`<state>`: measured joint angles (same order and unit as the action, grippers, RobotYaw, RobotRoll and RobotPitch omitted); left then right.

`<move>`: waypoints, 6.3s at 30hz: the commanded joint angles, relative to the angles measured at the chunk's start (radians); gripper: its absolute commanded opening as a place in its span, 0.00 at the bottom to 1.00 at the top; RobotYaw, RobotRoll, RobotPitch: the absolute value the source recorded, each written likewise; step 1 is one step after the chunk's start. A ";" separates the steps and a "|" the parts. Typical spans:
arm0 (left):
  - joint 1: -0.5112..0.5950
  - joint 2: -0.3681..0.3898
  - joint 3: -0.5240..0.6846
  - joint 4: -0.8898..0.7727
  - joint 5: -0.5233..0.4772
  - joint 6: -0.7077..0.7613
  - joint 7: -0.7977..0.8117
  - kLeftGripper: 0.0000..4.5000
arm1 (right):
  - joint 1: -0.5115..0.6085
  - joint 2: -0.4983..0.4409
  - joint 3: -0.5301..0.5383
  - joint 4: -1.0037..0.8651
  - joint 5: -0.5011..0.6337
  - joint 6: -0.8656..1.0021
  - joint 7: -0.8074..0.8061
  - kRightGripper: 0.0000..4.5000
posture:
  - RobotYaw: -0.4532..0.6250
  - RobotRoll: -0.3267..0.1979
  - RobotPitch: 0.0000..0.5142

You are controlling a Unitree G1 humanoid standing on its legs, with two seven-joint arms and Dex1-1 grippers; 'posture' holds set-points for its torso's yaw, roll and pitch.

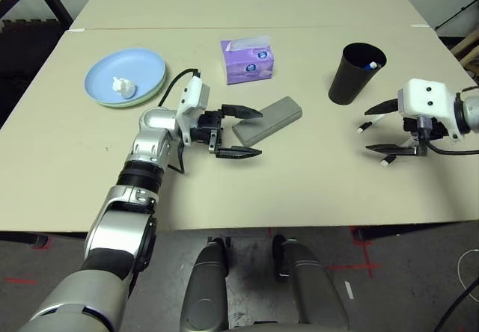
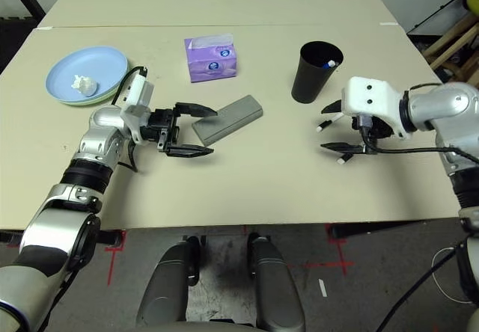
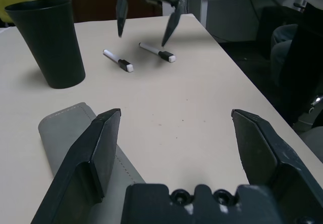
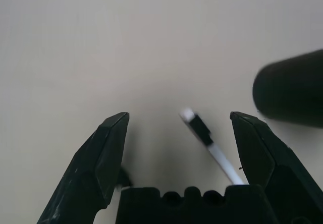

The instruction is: Organize and tidy the items on the table.

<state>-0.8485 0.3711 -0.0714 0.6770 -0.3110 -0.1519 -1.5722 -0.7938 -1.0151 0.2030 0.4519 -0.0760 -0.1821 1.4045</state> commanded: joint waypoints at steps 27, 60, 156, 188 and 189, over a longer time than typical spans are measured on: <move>-0.012 0.020 -0.017 -0.008 0.015 0.019 0.013 0.99 | -0.212 -0.006 0.294 0.239 -0.189 -0.622 0.210 1.00 | 0.45 0.62 0.53; -0.002 0.034 -0.013 -0.026 0.013 0.016 0.045 1.00 | -0.289 0.097 0.337 0.401 -0.307 -0.757 0.207 0.63 | 0.48 0.62 0.53; 0.018 0.037 -0.012 -0.040 0.013 0.011 0.067 1.00 | 0.095 0.731 -0.461 -0.443 0.352 0.437 -1.271 0.80 | 0.47 0.62 0.48; 0.058 0.055 -0.007 -0.105 0.004 0.050 0.079 1.00 | -0.459 0.271 0.232 0.582 -0.137 -0.431 0.198 0.99 | 0.49 0.62 0.51; 0.060 0.057 -0.006 -0.109 0.003 0.052 0.080 1.00 | -0.475 0.272 0.254 0.601 -0.176 -0.466 0.188 0.99 | 0.49 0.62 0.51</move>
<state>-0.8082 0.4189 -0.0764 0.5986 -0.3079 -0.1057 -1.4897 -1.2515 -0.7348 0.4263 1.0206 -0.1899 -0.5870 1.5974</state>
